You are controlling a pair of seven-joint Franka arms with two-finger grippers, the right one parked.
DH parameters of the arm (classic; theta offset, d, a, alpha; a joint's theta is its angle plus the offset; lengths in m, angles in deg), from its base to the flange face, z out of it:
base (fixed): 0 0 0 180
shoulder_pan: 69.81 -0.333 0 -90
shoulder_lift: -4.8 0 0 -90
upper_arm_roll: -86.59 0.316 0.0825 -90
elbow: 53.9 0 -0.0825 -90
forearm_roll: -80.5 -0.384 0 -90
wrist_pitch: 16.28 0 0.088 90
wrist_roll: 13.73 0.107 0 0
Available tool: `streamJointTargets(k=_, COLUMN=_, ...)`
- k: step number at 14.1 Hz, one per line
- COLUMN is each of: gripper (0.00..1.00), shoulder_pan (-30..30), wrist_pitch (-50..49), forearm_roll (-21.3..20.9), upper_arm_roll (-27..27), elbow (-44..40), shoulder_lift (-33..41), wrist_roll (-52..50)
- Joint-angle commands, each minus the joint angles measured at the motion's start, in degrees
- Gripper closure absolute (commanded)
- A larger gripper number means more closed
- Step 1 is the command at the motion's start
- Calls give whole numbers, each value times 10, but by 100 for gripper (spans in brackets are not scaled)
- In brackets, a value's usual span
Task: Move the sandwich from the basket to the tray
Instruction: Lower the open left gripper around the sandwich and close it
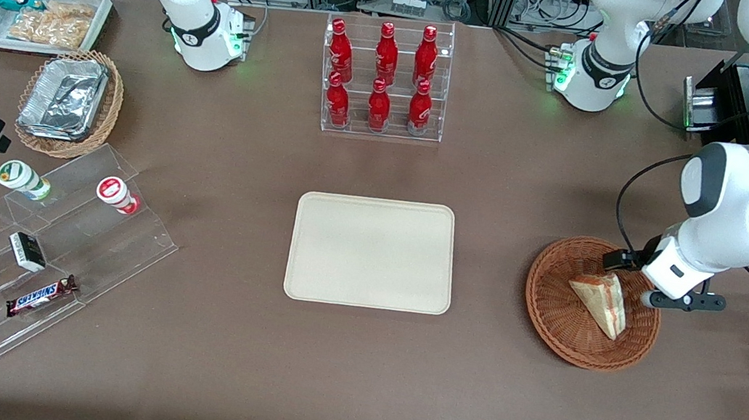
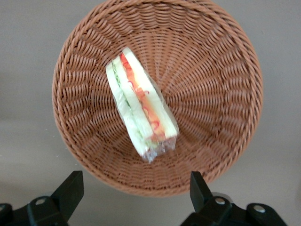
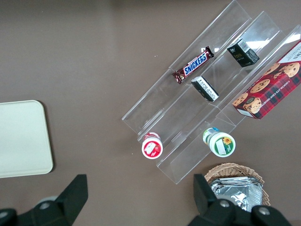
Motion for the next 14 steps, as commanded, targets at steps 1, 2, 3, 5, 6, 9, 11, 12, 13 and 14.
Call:
streamJointTargets(k=1, gripper=0, shoulder_pan=6, wrist_pitch=56, forearm_roll=-10, upper_arm_roll=3, elbow=32, shoulder_lift=5, wrist_roll=-55)
streamJointTargets(k=2, gripper=0, shoulder_pan=6, wrist_pitch=77, forearm_roll=-10, upper_arm_roll=3, elbow=42, shoulder_lift=5, wrist_roll=-75)
streamJointTargets(k=3, gripper=0, shoulder_pan=6, wrist_pitch=94, forearm_roll=-10, upper_arm_roll=3, elbow=47, shoulder_lift=2, wrist_roll=-98)
streamJointTargets(k=5, gripper=0, shoulder_pan=9, wrist_pitch=109, forearm_roll=-9, upper_arm_roll=3, elbow=46, shoulder_lift=-11, wrist_roll=-151)
streamJointTargets(k=6, gripper=0, shoulder_pan=10, wrist_pitch=118, forearm_roll=-9, upper_arm_roll=3, elbow=46, shoulder_lift=-16, wrist_roll=-184)
streamJointTargets(k=9, gripper=0, shoulder_pan=11, wrist_pitch=146, forearm_roll=-6, upper_arm_roll=0, elbow=44, shoulder_lift=-35, wrist_roll=-269)
streamJointTargets(k=11, gripper=0, shoulder_pan=21, wrist_pitch=168, forearm_roll=-1, upper_arm_roll=0, elbow=42, shoulder_lift=-51, wrist_roll=-312)
streamJointTargets(k=12, gripper=0, shoulder_pan=21, wrist_pitch=183, forearm_roll=-1, upper_arm_roll=0, elbow=44, shoulder_lift=-60, wrist_roll=-337)
streamJointTargets(k=13, gripper=0, shoulder_pan=22, wrist_pitch=194, forearm_roll=-1, upper_arm_roll=0, elbow=44, shoulder_lift=-66, wrist_roll=-353)
streamJointTargets(k=14, gripper=0, shoulder_pan=22, wrist_pitch=199, forearm_roll=-1, upper_arm_roll=0, elbow=44, shoulder_lift=-71, wrist_roll=-355)
